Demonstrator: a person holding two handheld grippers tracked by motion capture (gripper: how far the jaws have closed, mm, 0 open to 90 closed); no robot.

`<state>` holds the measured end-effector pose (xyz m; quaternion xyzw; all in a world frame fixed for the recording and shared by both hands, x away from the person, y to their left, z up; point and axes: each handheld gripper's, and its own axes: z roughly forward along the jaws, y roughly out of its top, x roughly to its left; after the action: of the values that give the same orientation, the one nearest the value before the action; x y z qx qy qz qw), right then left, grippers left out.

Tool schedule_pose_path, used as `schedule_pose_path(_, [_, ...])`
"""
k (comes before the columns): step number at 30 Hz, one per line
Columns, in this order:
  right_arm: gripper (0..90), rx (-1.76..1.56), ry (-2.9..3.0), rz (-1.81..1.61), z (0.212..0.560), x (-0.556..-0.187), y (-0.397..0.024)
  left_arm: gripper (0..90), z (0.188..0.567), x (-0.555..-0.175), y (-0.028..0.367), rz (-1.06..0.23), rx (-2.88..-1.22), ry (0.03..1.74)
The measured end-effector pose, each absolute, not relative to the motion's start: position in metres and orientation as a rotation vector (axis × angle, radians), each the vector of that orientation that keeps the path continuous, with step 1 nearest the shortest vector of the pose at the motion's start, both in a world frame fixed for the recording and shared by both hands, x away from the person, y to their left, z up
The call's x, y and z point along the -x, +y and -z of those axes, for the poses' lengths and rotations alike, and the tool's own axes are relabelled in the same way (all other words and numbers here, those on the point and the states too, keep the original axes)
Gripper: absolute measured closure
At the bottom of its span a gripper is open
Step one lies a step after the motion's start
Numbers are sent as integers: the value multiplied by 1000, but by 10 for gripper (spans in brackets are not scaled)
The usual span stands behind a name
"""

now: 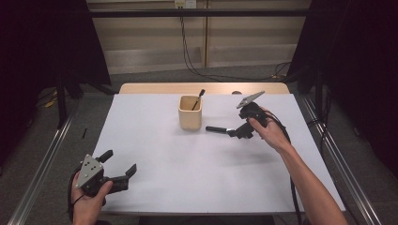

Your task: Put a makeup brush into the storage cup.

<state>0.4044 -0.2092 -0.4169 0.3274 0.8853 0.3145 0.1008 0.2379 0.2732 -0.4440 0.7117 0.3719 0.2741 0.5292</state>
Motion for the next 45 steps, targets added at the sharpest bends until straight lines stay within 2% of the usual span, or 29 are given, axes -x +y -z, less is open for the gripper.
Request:
schedule_pose_path(19, [49, -824, 2903, -459, 419, -432, -189, 33, 443, -236, 269, -639, -1712, 859])
schedule_pose_path(26, [72, -787, 2920, -398, 421, -441, -185, 33, 443, -237, 270, -639, -1710, 869])
schedule_pose_path(31, [162, -744, 2954, -323, 430, -446, -182, 32, 443, -237, 272, -645, -1703, 881])
schedule_pose_path(36, [330, -710, 2964, -311, 431, -451, -184, 32, 443, -237, 272, -648, -1704, 877])
schedule_pose_path(45, [449, -689, 2985, -277, 440, -455, -183, 32, 443, -237, 272, -649, -1707, 875])
